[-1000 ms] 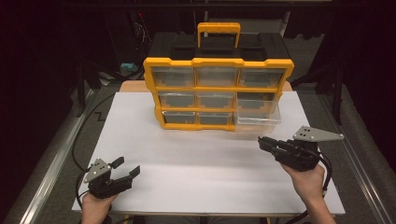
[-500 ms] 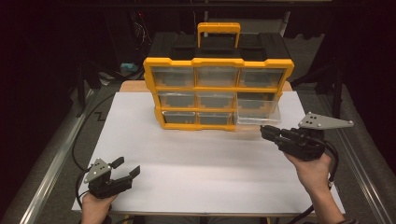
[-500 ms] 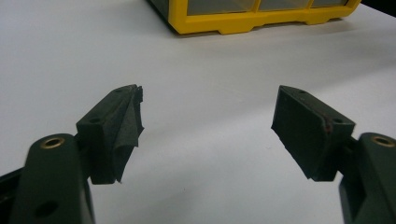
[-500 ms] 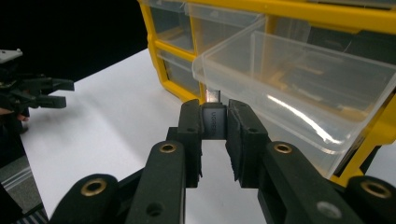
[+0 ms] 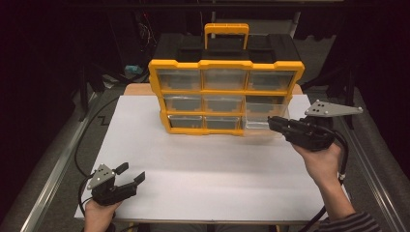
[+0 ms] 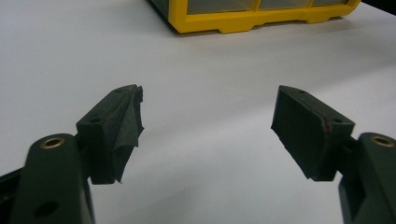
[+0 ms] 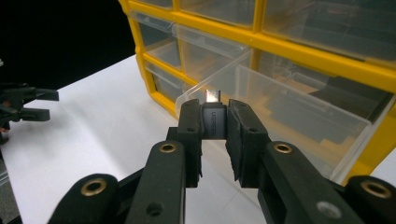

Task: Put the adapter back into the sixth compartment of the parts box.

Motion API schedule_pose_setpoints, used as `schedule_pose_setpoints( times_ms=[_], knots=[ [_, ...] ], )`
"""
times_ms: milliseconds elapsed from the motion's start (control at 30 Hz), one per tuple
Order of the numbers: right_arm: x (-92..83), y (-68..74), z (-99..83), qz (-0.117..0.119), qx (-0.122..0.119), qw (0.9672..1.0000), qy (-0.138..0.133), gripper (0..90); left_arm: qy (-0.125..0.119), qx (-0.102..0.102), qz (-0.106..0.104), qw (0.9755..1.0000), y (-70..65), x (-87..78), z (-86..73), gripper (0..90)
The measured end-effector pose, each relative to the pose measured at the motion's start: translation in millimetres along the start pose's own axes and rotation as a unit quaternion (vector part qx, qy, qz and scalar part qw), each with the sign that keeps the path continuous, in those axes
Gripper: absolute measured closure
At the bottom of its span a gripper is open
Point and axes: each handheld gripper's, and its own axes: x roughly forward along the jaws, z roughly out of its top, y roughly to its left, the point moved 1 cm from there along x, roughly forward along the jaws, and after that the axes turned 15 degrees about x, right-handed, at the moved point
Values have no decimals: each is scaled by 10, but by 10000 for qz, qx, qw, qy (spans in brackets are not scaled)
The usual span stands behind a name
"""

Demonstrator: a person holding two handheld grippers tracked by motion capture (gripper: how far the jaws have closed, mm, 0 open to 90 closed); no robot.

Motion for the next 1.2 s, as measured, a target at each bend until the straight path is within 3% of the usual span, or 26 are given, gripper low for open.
schedule_pose_setpoints(
  times_ms=[333, 533, 767, 1200],
  knots=[
    [107, -53, 90, -172, 58, 9998, 59, 767, 8, 2, -4, 10000, -1, 3, -1, 254],
    [220, -194, 133, -463, 278, 9984, 176, 766, 10, 4, -7, 10000, -1, 4, -1, 254],
    [288, -264, 143, -603, 391, 9971, 250, 758, 13, 4, -9, 10000, -1, 4, -1, 254],
    [256, -207, 129, -568, 375, 9975, 166, 592, 17, 6, -6, 10000, 0, 5, -1, 255]
  ],
)
